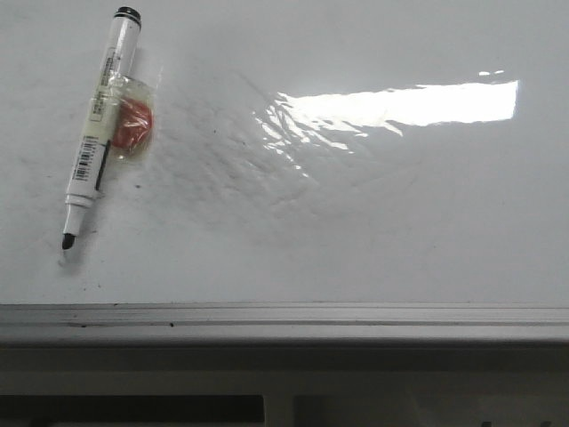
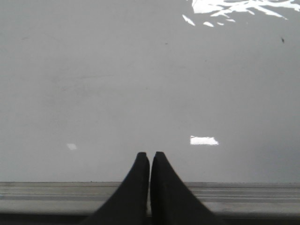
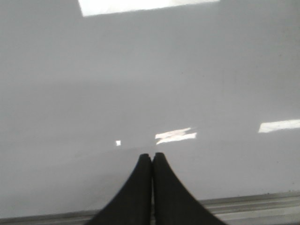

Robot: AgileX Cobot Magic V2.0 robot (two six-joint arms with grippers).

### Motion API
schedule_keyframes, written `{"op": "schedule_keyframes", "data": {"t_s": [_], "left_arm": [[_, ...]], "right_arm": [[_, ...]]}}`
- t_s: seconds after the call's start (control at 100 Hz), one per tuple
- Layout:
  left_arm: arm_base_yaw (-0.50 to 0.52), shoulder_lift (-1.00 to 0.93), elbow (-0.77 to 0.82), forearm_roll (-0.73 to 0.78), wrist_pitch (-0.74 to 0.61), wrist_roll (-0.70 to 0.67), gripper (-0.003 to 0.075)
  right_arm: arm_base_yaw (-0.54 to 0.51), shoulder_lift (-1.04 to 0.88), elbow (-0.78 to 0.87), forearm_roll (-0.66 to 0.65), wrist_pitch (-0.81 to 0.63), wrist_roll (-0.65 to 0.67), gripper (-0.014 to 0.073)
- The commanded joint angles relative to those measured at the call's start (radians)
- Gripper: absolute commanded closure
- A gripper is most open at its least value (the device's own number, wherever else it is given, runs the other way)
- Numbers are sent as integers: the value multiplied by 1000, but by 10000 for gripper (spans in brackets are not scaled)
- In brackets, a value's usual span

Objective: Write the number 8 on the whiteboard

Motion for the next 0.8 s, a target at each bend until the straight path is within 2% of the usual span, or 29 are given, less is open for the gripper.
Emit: {"op": "schedule_keyframes", "data": {"t_s": [0.0, 0.28, 0.65, 0.79], "left_arm": [[2, -27, 40, 16, -61, -3, 741], [2, -27, 40, 14, -175, -3, 741], [5, -27, 40, 29, -298, -3, 741], [5, -27, 39, -15, -461, -3, 741]], "right_arm": [[-5, -22, 13, -1, -20, -12, 663], [-5, -22, 13, -1, -46, -12, 663], [-5, -22, 13, 11, -370, -5, 663], [-5, -22, 4, 13, -487, -3, 663]]}}
